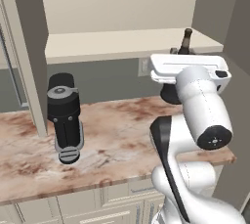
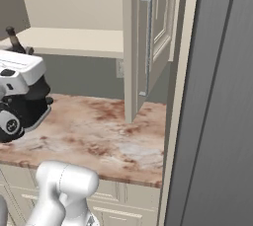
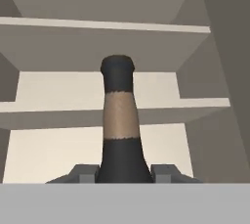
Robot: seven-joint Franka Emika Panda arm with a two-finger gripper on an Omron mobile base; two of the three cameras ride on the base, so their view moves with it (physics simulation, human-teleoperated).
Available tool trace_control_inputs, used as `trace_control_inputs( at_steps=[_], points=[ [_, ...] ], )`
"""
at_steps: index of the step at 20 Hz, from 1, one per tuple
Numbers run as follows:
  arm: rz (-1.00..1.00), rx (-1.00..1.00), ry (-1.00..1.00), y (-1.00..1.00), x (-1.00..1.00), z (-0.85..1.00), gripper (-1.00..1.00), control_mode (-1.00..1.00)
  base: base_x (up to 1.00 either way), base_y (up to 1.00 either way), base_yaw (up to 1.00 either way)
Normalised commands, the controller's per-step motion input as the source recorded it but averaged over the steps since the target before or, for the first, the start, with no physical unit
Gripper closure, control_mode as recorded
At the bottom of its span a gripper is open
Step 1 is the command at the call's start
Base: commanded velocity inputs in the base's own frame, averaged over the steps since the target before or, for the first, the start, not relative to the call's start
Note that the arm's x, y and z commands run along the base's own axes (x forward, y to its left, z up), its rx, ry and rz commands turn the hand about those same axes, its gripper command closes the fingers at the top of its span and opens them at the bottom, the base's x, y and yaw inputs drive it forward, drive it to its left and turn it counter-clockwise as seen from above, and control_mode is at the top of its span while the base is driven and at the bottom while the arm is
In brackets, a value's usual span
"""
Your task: Open the cabinet directly in front. Then move the liquor and the mug to the dining counter with the candle on it.
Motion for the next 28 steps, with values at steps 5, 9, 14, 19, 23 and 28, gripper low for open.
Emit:
trace_control_inputs(
  at_steps=[5,9,14,19,23,28],
  points=[
    [0.0,0.0,0.0,0.0,0.0,0.0,1.0,1.0,-0.16,0.0,0.0],
    [0.0,0.0,0.0,0.0,0.0,0.0,1.0,1.0,-0.98,0.06,0.0],
    [0.0,0.0,0.0,0.0,0.0,0.0,1.0,1.0,-1.0,0.2,-0.1],
    [0.0,0.0,0.0,0.0,0.0,0.0,1.0,1.0,-1.0,0.04,-0.41],
    [0.0,0.0,0.0,0.0,0.0,0.0,1.0,1.0,-1.0,0.0,-0.64],
    [0.0,0.0,0.0,0.0,0.0,0.0,1.0,1.0,-0.65,0.05,-0.87]
  ],
)
